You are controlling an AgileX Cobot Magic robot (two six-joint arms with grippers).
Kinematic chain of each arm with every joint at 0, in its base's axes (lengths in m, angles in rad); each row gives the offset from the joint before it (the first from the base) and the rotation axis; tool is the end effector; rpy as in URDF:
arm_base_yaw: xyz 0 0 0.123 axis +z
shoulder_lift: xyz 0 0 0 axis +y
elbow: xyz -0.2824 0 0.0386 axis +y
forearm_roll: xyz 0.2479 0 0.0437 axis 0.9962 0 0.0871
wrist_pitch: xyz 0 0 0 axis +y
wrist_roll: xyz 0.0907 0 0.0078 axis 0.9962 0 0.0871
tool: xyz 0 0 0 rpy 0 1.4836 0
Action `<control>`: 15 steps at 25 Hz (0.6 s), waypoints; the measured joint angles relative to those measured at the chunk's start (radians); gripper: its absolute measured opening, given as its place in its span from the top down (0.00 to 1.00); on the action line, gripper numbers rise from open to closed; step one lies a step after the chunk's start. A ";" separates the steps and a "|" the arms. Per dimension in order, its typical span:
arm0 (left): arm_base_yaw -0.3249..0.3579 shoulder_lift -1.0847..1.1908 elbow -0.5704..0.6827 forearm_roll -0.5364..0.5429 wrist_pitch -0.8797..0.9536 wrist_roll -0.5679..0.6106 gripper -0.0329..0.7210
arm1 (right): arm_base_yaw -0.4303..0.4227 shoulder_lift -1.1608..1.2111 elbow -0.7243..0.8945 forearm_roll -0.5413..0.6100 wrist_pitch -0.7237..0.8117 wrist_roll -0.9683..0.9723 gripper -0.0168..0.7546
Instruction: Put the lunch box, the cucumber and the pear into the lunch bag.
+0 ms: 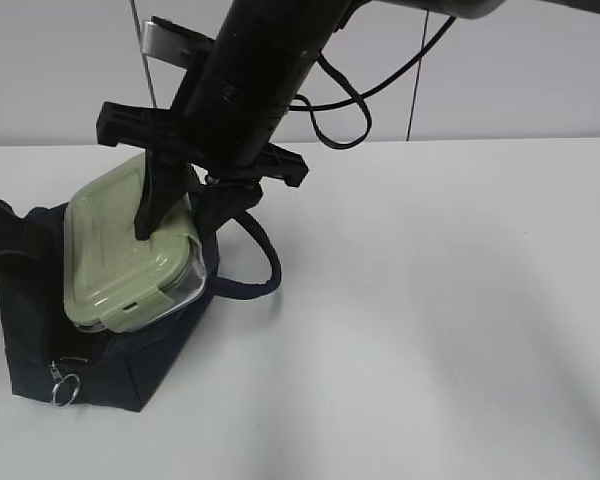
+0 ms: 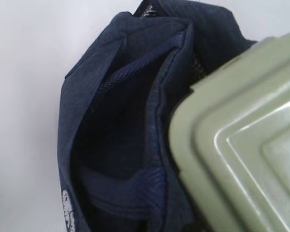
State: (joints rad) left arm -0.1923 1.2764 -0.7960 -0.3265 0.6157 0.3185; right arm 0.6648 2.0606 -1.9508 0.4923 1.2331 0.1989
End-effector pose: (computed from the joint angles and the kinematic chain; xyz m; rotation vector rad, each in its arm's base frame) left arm 0.2368 -0.0633 0.2541 0.3788 2.5268 -0.2934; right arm 0.3263 0.3074 0.2939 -0.5481 2.8903 0.8634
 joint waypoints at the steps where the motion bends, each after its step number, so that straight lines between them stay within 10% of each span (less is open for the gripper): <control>1: 0.000 0.000 0.000 -0.002 -0.006 0.000 0.98 | 0.000 0.000 0.000 -0.004 0.001 0.010 0.58; 15: 0.016 0.000 0.000 -0.011 -0.076 -0.001 0.98 | 0.007 0.000 0.000 -0.060 0.013 0.043 0.58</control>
State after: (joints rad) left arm -0.1758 1.2764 -0.7960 -0.3377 0.5398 0.3177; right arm 0.6715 2.0606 -1.9508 0.4322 1.2459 0.2415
